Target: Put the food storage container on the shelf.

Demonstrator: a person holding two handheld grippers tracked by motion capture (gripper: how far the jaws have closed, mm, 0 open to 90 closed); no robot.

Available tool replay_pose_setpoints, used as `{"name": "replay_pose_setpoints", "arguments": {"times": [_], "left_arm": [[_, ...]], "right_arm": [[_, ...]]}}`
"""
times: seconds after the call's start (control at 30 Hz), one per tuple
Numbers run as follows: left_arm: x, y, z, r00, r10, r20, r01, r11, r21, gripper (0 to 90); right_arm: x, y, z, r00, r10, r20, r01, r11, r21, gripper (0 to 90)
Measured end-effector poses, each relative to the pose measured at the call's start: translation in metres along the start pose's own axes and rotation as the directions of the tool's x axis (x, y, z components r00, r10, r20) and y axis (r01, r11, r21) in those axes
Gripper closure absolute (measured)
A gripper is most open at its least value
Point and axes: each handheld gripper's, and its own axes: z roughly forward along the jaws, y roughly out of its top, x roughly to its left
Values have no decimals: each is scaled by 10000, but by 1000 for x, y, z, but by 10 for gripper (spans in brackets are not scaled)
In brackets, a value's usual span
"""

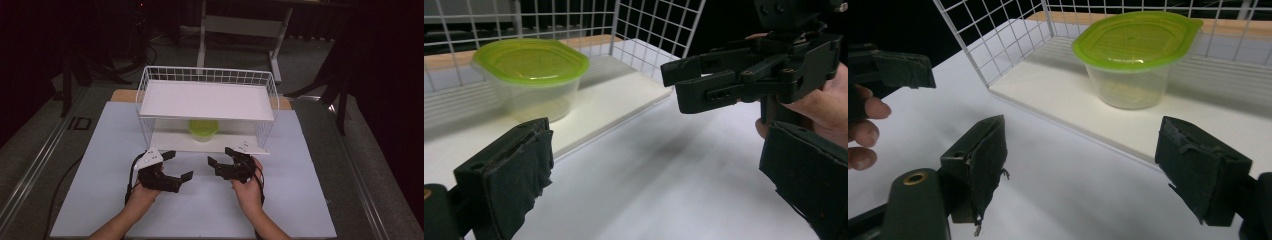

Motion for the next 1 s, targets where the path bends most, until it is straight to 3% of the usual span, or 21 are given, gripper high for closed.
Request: {"name": "replay_pose_setpoints", "arguments": {"times": [0.2,0.5,0.67,1.0], "left_arm": [[-5,-2,-13,9999,19,148,-20,10000,18,17],[-7,-15,-31,9996,-195,199,194,9998,76,17],[-6,-21,-41,9998,-185,89,184,9998,116,17],[-8,-32,-53,10000,-75,47,73,9994,351,17]], "right_arm": [[3,-7,-15,9987,-509,22,509,9986,142,196],[1,-17,-37,9975,-703,-124,703,9975,6,192],[1,-23,-46,9958,-913,-82,913,9958,62,192],[0,-35,-62,9960,-865,-240,871,9959,226,188]]}}
